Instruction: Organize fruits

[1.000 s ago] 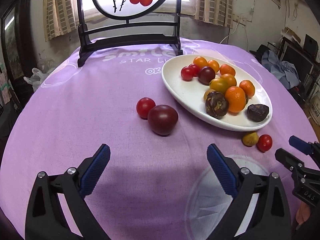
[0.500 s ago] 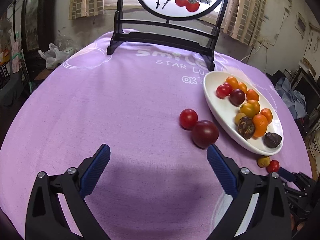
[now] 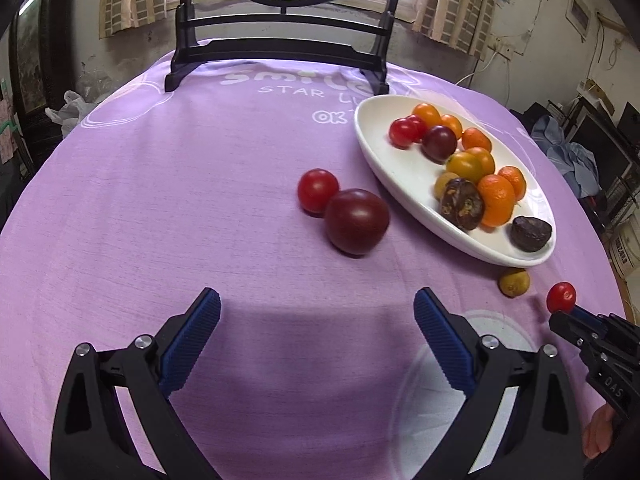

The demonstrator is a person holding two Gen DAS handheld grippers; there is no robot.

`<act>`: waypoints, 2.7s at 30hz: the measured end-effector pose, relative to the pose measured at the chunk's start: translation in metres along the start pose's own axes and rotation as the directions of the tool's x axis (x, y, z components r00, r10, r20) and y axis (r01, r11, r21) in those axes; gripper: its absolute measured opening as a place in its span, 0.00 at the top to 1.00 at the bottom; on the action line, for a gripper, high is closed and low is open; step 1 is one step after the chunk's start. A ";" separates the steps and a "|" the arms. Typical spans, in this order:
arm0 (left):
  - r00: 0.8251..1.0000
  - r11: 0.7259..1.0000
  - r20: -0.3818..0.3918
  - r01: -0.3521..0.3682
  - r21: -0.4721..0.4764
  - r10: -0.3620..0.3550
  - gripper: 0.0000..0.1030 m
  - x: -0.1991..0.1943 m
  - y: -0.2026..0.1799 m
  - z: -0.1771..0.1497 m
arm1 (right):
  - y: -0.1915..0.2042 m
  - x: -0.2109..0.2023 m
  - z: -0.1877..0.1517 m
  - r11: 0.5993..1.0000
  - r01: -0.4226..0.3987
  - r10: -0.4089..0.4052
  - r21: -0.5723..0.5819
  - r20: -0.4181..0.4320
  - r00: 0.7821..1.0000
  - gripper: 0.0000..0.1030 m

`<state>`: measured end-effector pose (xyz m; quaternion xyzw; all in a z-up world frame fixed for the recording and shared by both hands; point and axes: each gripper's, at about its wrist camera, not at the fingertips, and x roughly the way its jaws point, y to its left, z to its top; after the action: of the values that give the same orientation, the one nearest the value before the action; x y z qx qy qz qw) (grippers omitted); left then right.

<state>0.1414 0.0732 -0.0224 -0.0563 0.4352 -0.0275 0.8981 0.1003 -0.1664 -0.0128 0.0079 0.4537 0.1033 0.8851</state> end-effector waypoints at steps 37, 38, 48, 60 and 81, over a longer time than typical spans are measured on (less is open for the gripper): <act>1.000 0.998 0.003 0.027 0.063 -0.027 0.61 0.004 -0.043 0.000 | -0.009 0.003 -0.008 0.995 0.065 -0.068 -0.076 -0.039 0.997 0.46; 0.999 0.997 0.003 0.035 0.066 -0.035 0.61 0.002 -0.044 -0.001 | -0.012 0.006 -0.008 0.995 0.077 -0.080 -0.067 -0.040 0.996 0.46; 0.998 0.996 0.016 0.066 0.058 -0.067 0.61 -0.007 -0.040 -0.002 | 0.006 0.036 0.013 0.981 0.148 -0.151 -0.127 -0.017 0.988 0.60; 0.997 0.995 0.005 0.072 0.065 -0.073 0.61 -0.001 -0.039 -0.002 | -0.008 0.043 0.028 0.986 0.153 -0.154 -0.062 0.001 0.988 0.70; 0.990 0.982 0.071 0.112 0.154 -0.124 0.61 -0.016 -0.091 0.076 | -0.011 -0.026 0.080 0.998 0.058 -0.047 -0.039 0.233 0.971 0.71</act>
<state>0.1905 -0.0095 0.0483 -0.0157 0.3913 -0.1108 0.9134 0.1520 -0.1752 0.0541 -0.0123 0.3449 0.0887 0.9344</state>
